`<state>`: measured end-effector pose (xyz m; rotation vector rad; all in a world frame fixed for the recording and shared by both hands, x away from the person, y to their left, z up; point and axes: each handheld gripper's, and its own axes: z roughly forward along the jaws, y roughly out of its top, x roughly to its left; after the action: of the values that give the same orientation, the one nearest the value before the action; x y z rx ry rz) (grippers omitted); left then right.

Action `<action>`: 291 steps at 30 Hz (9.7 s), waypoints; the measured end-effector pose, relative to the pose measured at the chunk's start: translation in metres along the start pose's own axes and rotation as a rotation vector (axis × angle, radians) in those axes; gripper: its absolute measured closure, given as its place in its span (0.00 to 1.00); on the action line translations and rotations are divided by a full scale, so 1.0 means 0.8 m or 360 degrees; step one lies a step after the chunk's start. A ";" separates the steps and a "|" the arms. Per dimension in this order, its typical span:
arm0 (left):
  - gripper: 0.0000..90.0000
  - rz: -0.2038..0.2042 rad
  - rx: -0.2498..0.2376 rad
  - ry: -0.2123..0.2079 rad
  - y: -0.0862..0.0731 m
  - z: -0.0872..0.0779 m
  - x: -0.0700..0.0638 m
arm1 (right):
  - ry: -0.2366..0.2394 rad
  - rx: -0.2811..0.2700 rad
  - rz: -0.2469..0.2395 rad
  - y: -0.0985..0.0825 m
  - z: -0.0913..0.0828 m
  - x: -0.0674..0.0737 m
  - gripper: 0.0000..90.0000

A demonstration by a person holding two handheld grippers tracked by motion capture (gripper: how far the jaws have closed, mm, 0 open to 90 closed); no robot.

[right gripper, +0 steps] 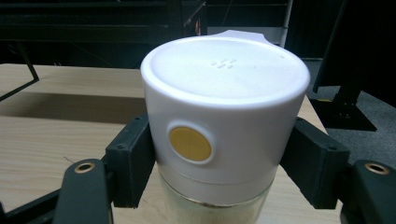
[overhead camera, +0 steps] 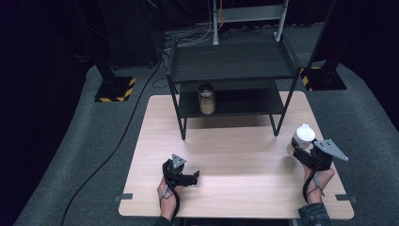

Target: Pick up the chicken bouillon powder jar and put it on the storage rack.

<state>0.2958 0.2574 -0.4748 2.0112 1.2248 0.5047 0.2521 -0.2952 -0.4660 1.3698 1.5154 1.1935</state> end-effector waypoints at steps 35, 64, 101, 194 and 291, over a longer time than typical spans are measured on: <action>0.00 -0.0016 -0.0030 -0.0020 -0.004 -0.002 0.004 | 0.0125 -0.0038 -0.0112 0.059 -0.007 0.022 0.33; 0.00 -0.0038 -0.0057 -0.0038 -0.008 -0.003 0.007 | 0.0226 -0.0019 -0.0188 0.088 0.009 0.045 0.33; 0.00 -0.0037 -0.0067 -0.0062 -0.009 -0.003 0.010 | 0.0283 -0.0011 -0.0234 0.135 0.027 0.061 0.33; 0.00 -0.0035 -0.0094 -0.0110 -0.012 -0.004 0.015 | 0.0391 0.0036 -0.0207 0.212 0.128 0.097 0.33; 0.00 -0.0022 -0.0080 -0.0086 -0.010 -0.003 0.010 | 0.0284 -0.0003 -0.0153 0.096 0.008 0.045 0.00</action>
<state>0.2930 0.2681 -0.4795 1.9606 1.1812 0.4666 0.2751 -0.2593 -0.3925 1.2013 1.6836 1.2838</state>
